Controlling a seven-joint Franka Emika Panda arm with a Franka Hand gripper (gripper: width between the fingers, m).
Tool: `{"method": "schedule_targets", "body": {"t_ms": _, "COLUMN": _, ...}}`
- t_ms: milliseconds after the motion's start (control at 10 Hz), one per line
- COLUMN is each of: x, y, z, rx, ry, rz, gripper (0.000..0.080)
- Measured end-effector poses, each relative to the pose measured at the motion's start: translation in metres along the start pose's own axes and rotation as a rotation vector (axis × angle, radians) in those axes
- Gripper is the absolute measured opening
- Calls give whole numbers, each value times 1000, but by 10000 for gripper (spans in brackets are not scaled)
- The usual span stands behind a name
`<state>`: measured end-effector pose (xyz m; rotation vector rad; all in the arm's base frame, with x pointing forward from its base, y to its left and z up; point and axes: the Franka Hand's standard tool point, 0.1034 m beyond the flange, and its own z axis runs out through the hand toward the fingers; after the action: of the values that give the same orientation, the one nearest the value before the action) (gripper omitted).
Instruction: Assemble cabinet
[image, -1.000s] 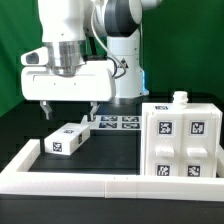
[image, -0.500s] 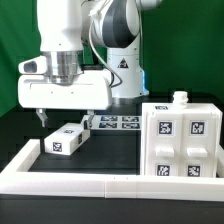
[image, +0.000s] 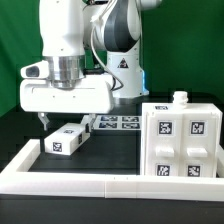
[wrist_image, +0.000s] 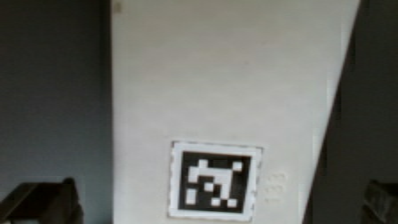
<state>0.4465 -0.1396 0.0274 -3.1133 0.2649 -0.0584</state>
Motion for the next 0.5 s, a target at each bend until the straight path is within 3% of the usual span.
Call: {"method": "schedule_targets", "body": {"t_ms": 500, "x": -10, "y": 3, "z": 20, "rx": -11, "ry": -14, "rz": -3, "gripper": 797}}
